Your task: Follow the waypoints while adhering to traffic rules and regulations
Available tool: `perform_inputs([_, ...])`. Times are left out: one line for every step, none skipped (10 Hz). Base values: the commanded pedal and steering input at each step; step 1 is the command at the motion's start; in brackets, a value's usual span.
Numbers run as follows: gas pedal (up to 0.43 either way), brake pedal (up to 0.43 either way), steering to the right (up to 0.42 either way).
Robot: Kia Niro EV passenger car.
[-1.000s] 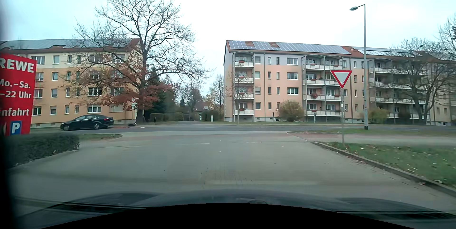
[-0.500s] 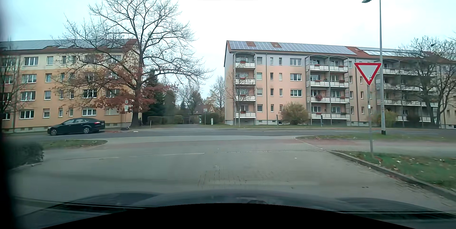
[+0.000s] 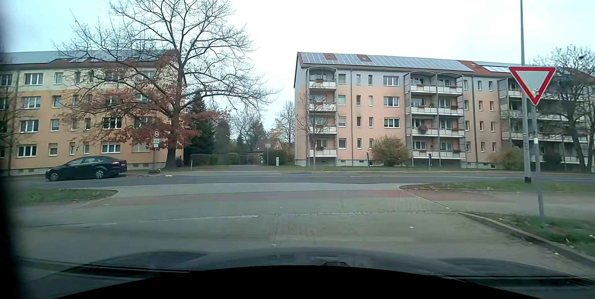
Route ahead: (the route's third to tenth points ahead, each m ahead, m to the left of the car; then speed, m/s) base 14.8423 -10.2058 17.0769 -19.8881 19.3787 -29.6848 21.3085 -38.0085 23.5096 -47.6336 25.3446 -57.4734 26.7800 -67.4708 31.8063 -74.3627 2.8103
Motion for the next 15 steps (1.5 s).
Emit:
perform_inputs([0.000,0.012,-0.019])
perform_inputs([0.000,0.018,-0.019])
perform_inputs([0.000,0.024,-0.019])
perform_inputs([0.000,0.037,-0.019])
perform_inputs([0.000,0.037,-0.018])
perform_inputs([0.000,0.030,-0.021])
perform_inputs([0.000,0.000,-0.023])
perform_inputs([0.000,0.000,-0.023])
perform_inputs([0.000,0.000,-0.024])
perform_inputs([0.000,0.000,-0.023])
perform_inputs([0.000,0.000,-0.022])
perform_inputs([0.000,0.000,-0.022])
perform_inputs([0.000,0.000,-0.021])
perform_inputs([0.000,0.000,-0.020])
perform_inputs([0.000,0.000,-0.018])
